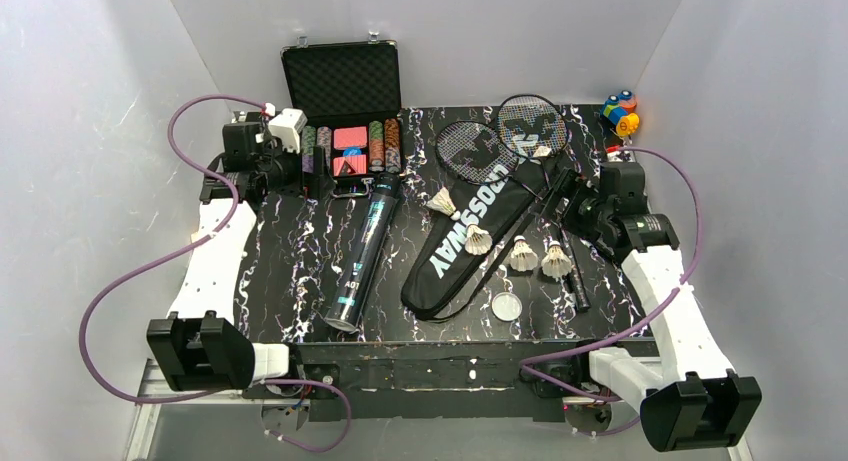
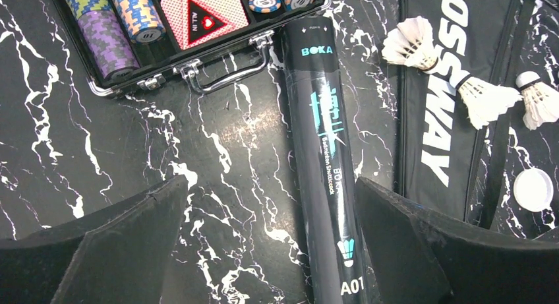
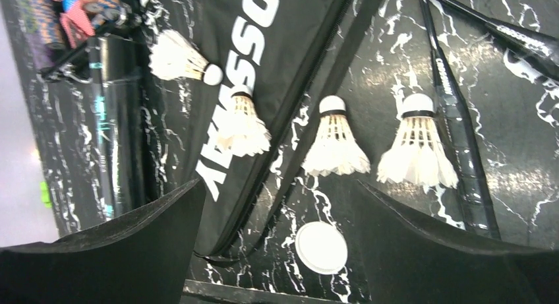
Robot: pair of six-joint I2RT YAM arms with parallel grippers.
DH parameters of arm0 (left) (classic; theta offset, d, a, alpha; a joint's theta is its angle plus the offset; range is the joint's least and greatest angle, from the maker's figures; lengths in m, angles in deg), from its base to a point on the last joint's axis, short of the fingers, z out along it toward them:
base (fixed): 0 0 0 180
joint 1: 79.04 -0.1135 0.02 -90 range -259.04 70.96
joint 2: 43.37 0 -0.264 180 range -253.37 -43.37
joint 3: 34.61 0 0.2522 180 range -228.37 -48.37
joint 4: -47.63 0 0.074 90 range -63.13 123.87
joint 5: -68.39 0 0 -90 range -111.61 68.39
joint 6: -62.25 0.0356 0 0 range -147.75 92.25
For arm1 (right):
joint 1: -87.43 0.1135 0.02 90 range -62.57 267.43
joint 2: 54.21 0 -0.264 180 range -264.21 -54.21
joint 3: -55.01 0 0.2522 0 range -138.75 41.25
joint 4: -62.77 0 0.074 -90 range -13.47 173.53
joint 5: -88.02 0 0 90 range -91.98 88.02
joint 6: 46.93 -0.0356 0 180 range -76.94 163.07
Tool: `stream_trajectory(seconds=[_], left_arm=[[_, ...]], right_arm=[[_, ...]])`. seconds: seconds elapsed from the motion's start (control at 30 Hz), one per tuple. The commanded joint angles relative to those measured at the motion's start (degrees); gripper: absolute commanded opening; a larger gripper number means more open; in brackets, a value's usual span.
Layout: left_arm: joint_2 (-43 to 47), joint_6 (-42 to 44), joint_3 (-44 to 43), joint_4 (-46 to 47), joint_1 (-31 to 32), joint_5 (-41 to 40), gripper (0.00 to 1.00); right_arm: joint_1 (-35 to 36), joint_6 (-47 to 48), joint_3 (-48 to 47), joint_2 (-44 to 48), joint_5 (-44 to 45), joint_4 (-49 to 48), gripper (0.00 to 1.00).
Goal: Pack up the badminton gear
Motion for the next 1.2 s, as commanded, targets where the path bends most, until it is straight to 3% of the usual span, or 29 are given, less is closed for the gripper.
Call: stream_trajectory(seconds=[0.0, 0.13, 0.27, 0.8, 1.17], left_arm=[[-0.66, -0.15, 0.66, 0.37, 1.05, -1.96, 1.0], [-2.56, 0.63, 1.8, 0.13, 2.83, 0.47, 0.99], [-6.34, 0.26, 2.29, 0.45, 9.53, -6.42, 1.0], [-23.59, -0.09, 0.24, 5.22, 17.47, -11.61, 1.0], [-23.95, 3.15, 7.25, 6.34, 20.95, -10.66, 1.0]], right_arm=[[1.36, 1.89, -1.91, -0.91, 3.63, 2.61, 0.89], [3.57, 1.5, -4.25, -3.5, 10.68, 6.8, 0.9], [5.59, 0.39, -4.32, -4.26, 12.63, 6.56, 0.91], [7.6, -0.29, 1.16, -2.07, 11.42, 5.16, 0.92], [8.92, -0.23, -0.96, -5.81, 10.68, 3.75, 0.92]])
